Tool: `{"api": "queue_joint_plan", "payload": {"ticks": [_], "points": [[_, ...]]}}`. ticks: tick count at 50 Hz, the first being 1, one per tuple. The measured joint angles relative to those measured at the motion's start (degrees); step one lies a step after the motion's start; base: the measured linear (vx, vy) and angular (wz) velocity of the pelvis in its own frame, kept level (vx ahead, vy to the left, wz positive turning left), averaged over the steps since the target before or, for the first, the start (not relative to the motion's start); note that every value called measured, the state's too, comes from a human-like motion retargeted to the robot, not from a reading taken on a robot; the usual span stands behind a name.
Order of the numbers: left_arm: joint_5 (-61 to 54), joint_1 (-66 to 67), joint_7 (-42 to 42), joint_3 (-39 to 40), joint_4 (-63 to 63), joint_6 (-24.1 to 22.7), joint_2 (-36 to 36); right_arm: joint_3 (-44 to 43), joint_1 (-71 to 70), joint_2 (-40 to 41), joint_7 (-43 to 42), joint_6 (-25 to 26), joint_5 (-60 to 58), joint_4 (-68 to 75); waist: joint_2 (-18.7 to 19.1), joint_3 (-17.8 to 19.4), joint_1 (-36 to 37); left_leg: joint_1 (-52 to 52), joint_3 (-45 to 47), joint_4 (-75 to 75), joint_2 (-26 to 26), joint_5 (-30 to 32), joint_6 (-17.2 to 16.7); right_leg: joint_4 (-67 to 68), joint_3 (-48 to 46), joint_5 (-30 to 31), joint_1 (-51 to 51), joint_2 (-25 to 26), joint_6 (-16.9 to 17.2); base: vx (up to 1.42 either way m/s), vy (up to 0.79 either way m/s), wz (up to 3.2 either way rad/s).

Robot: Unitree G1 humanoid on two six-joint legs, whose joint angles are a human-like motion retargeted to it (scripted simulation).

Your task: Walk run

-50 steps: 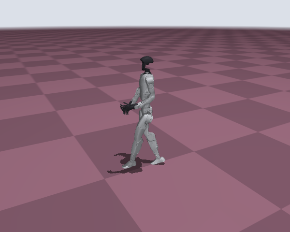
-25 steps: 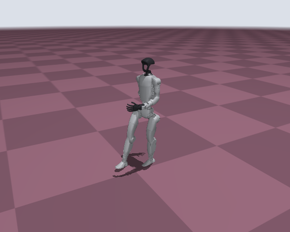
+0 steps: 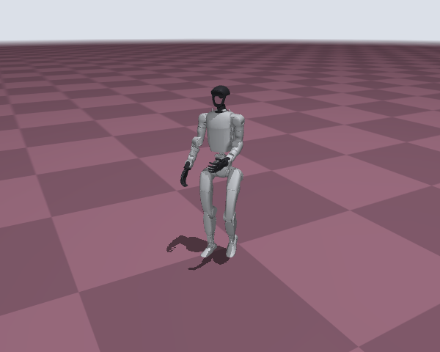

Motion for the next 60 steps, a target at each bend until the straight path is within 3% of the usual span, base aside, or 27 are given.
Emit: {"api": "queue_joint_plan", "payload": {"ticks": [4, 7, 10, 15, 18, 21, 25, 27, 30, 33, 37, 40, 42, 46, 49, 51, 54, 58, 60], "points": [[0.2, 0.4, -0.5, 0.1, -0.3, 0.1, -0.3, 1.2, -3.9, -0.9, 0.4, -2.1, 1.4, -4.5, 0.8, 0.9, 2.7, -4.1, 5.1, -16.5, 2.6, -4.8, 4.8, -1.2, -2.9, -2.3, 3.8, 3.2, -0.3, 0.62, -0.16, 0.25], [0.0, 0.5, -0.5, 0.2, 0.0, 0.1, -0.5, 1.3, -5.8, -1.6, -0.4, -2.9, 0.9, -6.3, 1.7, 1.5, 4.3, -4.6, 10.3, -32.5, 2.7, -6.3, 6.0, -1.4, -4.1, -4.4, 6.5, 5.9, -0.3, 0.60, -0.12, 0.34], [-0.2, 0.5, -0.1, 0.4, 0.3, 0.2, -0.6, 1.4, -6.7, -2.1, -1.2, -3.5, -0.1, -6.3, 1.7, 1.4, 4.8, -4.1, 13.2, -45.6, -1.8, -11.0, 6.2, -1.8, -7.8, -6.0, 9.1, 7.1, 0.0, 0.63, -0.10, 0.61], [-0.4, 0.9, -0.6, 1.7, 0.6, 0.5, -0.6, 2.1, -4.3, -1.6, -1.7, -3.1, -3.3, -2.7, -0.9, 0.4, 7.5, -1.9, 16.2, -46.3, -3.3, -11.1, 12.0, 1.0, -7.7, -4.5, 12.3, 6.5, 2.8, 0.87, -0.06, 0.07], [-0.4, 1.1, -0.4, 2.5, 1.1, 0.5, -0.4, 2.4, -0.7, -0.8, -1.8, -1.7, -7.3, 0.9, -1.7, -1.1, 9.8, -0.8, 16.2, -44.9, -3.4, -6.4, 11.7, 4.1, -10.3, 3.0, 13.8, 5.5, 8.4, 0.85, 0.01, -0.10], [-1.1, 0.8, 0.4, 2.8, 1.5, 0.7, -0.1, 3.0, 4.4, 0.8, -3.4, 0.3, -11.4, 4.3, -2.2, -2.0, 10.3, -0.2, 10.3, -41.7, -4.0, -8.9, 12.9, 10.8, -9.2, 18.3, 13.4, 4.8, 15.6, 0.99, 0.00, 0.34], [-1.7, -1.0, 1.5, 2.3, 1.2, 0.5, 0.4, 4.5, 10.5, 2.1, -6.4, 3.0, -13.4, 9.6, 2.2, -1.1, 8.2, 5.9, 6.6, -40.4, -1.2, -13.5, 12.9, 30.0, -6.0, 31.9, 6.2, 10.0, 18.2, 0.85, -0.02, 0.99], [-1.9, -2.5, 1.9, 2.1, 1.2, 0.4, 0.3, 4.4, 12.7, 2.3, -6.5, 4.5, -14.0, 11.7, 4.6, -0.6, 7.6, 7.8, 3.9, -40.6, -0.6, -14.6, 12.9, 35.2, -2.4, 27.9, 1.8, 12.6, 19.1, 0.60, 0.09, 0.82], [-2.5, -4.9, 2.3, 1.3, 1.3, 0.5, 0.5, 3.4, 16.2, 3.0, -6.0, 5.5, -14.2, 13.4, 7.1, 0.4, 5.3, 11.5, 0.8, -41.7, -0.6, -15.7, 12.1, 39.9, 0.1, 18.1, -4.6, 12.8, 17.7, 0.65, 0.02, 1.27], [-1.7, -6.1, 2.5, -0.5, 0.6, 0.0, 1.2, 3.3, 20.2, 4.0, -5.1, 4.6, -12.4, 14.3, 8.8, 0.9, 1.7, 14.9, -5.2, -43.2, -1.7, -16.1, 11.9, 36.0, -1.8, 10.2, -9.2, 7.9, 13.9, 0.66, -0.05, 1.67], [-0.6, -7.5, 1.2, -1.9, -0.2, -0.2, 2.5, 3.4, 24.0, 5.1, -4.3, 4.7, -11.3, 15.3, 7.3, 1.6, -0.5, 18.9, -10.3, -43.5, -5.3, -17.9, 12.0, 20.5, -3.6, 9.2, -12.2, -1.3, 13.1, 0.66, -0.14, 1.26], [-0.4, -8.3, 0.3, -2.4, -0.2, -0.2, 3.7, 3.7, 24.8, 5.4, -3.8, 5.4, -11.5, 16.7, 5.0, 2.6, -1.6, 22.7, -13.5, -43.1, -8.2, -19.4, 11.8, 9.1, -1.2, 7.1, -14.5, -4.8, 13.1, 0.64, -0.21, 1.03], [-0.4, -8.3, -0.2, -2.5, -0.2, -0.3, 4.2, 3.9, 24.6, 5.3, -3.1, 5.8, -12.0, 17.1, 4.5, 3.2, -1.8, 25.5, -15.3, -43.3, -8.5, -20.3, 11.1, 2.8, 2.7, 4.1, -16.7, -4.3, 13.3, 0.71, -0.23, 0.72], [-0.7, -7.5, -0.5, -2.1, 0.2, -0.3, 4.5, 4.2, 23.2, 4.4, -2.6, 6.0, -13.0, 16.1, 4.8, 3.6, -1.2, 29.5, -17.1, -43.0, -7.9, -21.1, 9.5, -5.0, 5.1, 1.1, -18.8, -2.6, 17.5, 0.77, -0.25, 0.34], [-1.4, -6.6, -0.1, -2.1, 0.8, 0.1, 4.1, 4.1, 21.5, 3.4, -3.7, 6.3, -11.8, 14.7, 4.6, 3.0, -1.9, 31.5, -18.6, -41.9, -8.0, -19.4, 7.3, -1.9, 4.8, 2.5, -18.9, -1.2, 13.5, 0.73, -0.24, 0.69], [-1.8, -5.6, 0.0, -2.5, 1.1, 0.3, 3.9, 3.5, 20.3, 2.9, -4.4, 6.4, -10.3, 14.0, 4.8, 2.3, -3.9, 32.3, -20.6, -40.0, -7.4, -16.6, 4.7, 0.3, 3.8, 5.5, -18.1, -1.1, 13.0, 0.86, -0.31, 1.48], [-1.9, -3.5, -0.9, -2.3, 1.7, 0.5, 3.1, 2.7, 18.4, 1.9, -4.7, 5.9, -7.9, 13.5, 5.8, 1.1, -6.3, 32.0, -21.6, -34.3, -5.1, -6.9, -1.4, 2.9, 7.6, 7.5, -15.8, 0.0, 12.7, 0.94, -0.43, 1.32], [-1.4, -1.3, -0.7, -2.7, 1.7, 0.7, 1.9, 1.6, 13.8, -0.2, -3.2, 6.2, -5.1, 13.5, 5.8, 0.4, -6.3, 25.8, -17.6, -17.4, -2.9, 11.0, -12.8, 5.2, 3.8, 5.2, -12.4, -0.7, 5.6, 0.75, -0.30, 0.79], [-1.0, -1.0, -1.0, -2.7, 1.1, 0.6, 1.9, 1.3, 11.0, -0.8, -3.1, 6.6, -4.3, 12.5, 3.9, -0.1, -5.3, 21.1, -12.0, -7.9, -2.3, 18.2, -15.1, 5.3, 2.1, 3.7, -10.1, -1.8, 3.6, 0.72, -0.36, 0.69]]}}
